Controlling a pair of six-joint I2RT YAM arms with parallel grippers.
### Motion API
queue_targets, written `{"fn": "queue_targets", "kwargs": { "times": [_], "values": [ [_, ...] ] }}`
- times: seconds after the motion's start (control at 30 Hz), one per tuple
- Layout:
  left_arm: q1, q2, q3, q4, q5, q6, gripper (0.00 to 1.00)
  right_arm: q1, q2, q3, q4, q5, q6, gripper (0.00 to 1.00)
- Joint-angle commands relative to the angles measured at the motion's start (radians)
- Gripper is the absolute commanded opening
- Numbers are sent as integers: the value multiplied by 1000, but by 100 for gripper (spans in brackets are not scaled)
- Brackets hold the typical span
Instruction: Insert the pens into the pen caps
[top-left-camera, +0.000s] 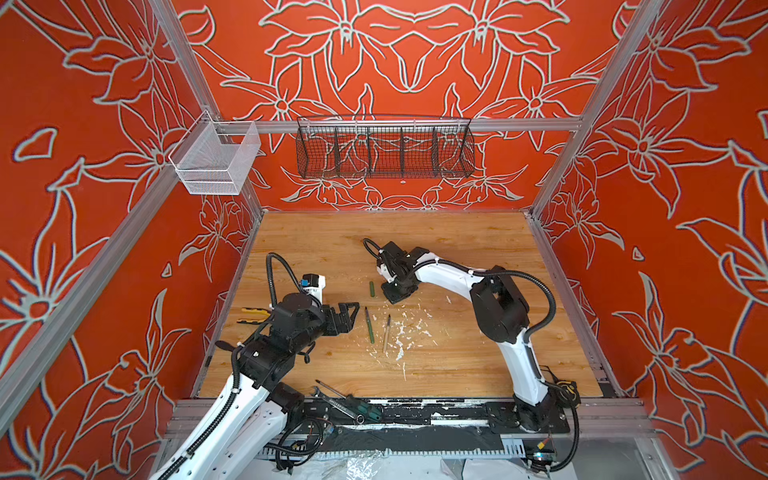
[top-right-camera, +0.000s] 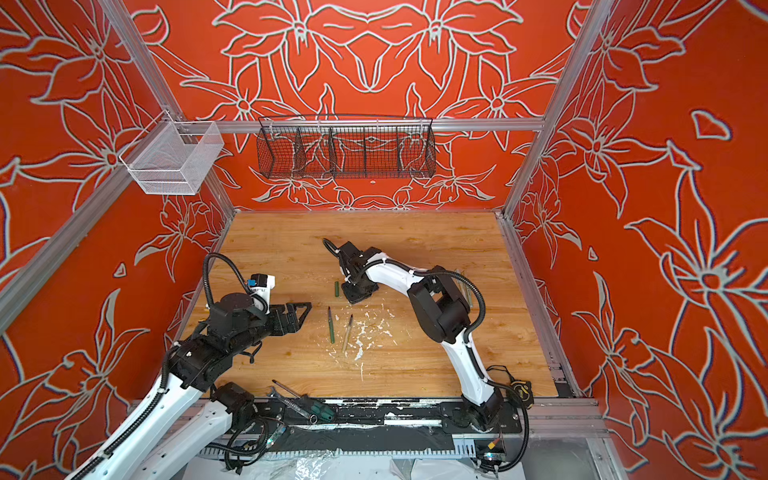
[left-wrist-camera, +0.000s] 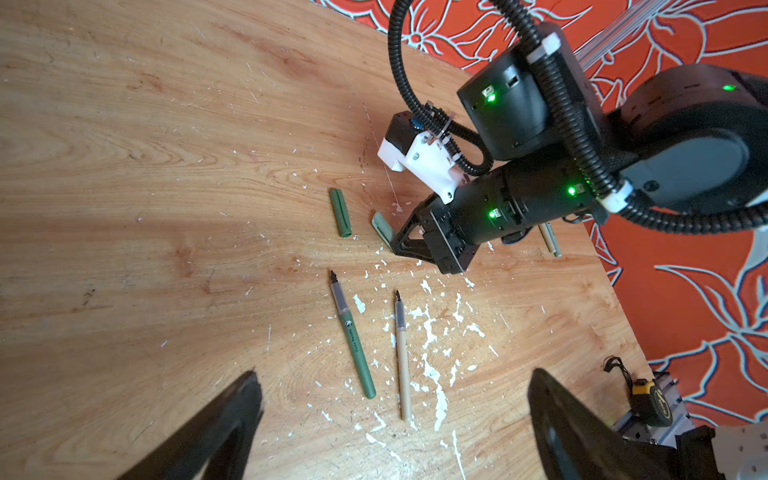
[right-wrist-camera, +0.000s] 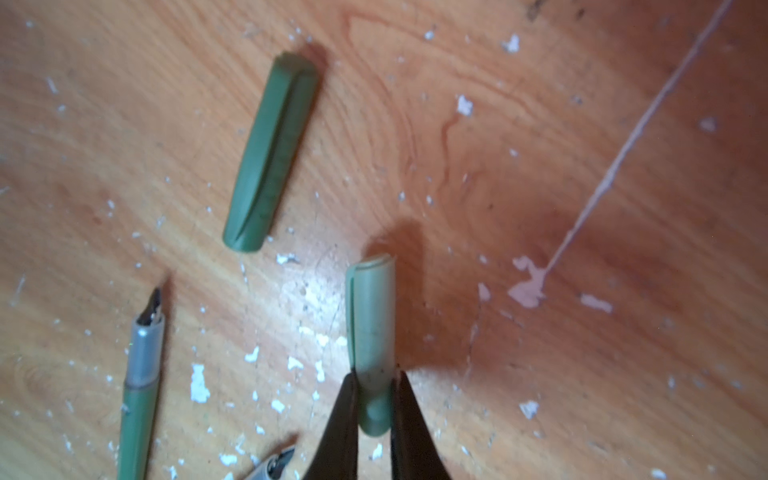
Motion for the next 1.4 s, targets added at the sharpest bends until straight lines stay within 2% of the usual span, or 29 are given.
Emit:
{"fn": "queue_targets", "kwargs": {
  "times": [0.0,0.27,0.6,0.8,1.07,1.17,1.27,1.37],
  "values": [
    [4,20,-15,63,29,-29,97,3,-69,-37,-2,-3,-9,8],
    [4,72,-80,189,112,-89,97,3,-218,-180,84,-56,-6,7],
    [4,185,-131,430,244,-151,100,28,-463,-380,199,-187,-1,7],
    [4,273,-150,618,374,-196,91,75,-547,-434,228,-262,1,7],
    [4,328,-152,710,457,-211,72,103,-602,-468,294,-348,38,7],
    [4,334,-152,724,465,-219,52,113,-614,-482,330,-365,58,7],
    [4,337,-150,733,466,-222,36,119,-621,-488,350,-378,70,7],
    [4,338,-150,747,474,-228,30,123,-627,-492,359,-381,79,7]
  ]
}}
